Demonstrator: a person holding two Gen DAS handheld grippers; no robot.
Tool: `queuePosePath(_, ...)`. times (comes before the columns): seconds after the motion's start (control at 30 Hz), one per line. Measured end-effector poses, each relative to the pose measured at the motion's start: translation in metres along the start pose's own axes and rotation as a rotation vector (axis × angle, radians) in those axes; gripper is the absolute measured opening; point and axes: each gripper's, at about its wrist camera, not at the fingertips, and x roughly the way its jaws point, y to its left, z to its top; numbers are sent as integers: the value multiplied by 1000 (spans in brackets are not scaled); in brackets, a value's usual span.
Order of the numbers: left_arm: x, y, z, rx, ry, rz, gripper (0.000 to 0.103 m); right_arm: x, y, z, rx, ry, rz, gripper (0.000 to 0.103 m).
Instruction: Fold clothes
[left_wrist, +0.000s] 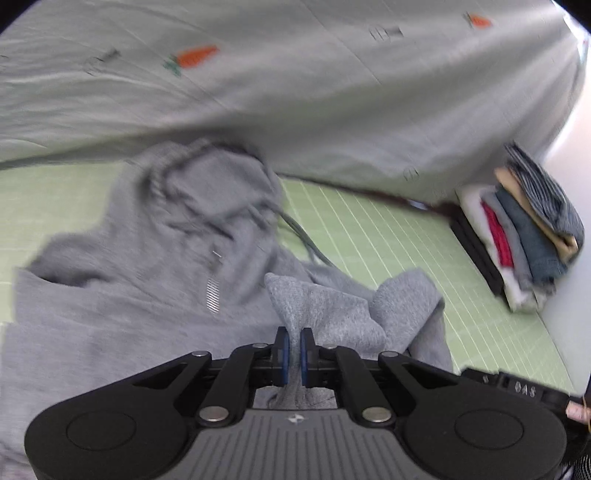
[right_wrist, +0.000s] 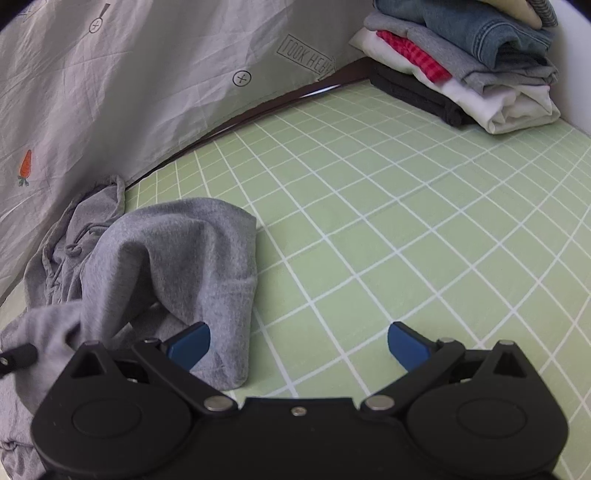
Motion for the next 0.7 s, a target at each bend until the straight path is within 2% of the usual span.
queuePosePath(0.23,-74,68,15,-189,-202,136,6,1,9,-4,-49,15,16,103)
queuePosePath(0.33,-105,100,19,-254,-276,219,6,0,15,-5,-81,17,26,103)
queuePosePath(0.43,-131,130,27,-261,-319,338,6,1,17,-6,-96,21,32,103)
queuePosePath(0.57,-150,166,30,-329,-329,444,8,2,20,-6,-111,25,38,103)
queuePosePath(0.7,-144,191,20,-406,-269,619,13,3,23,-8,-129,29,42,103)
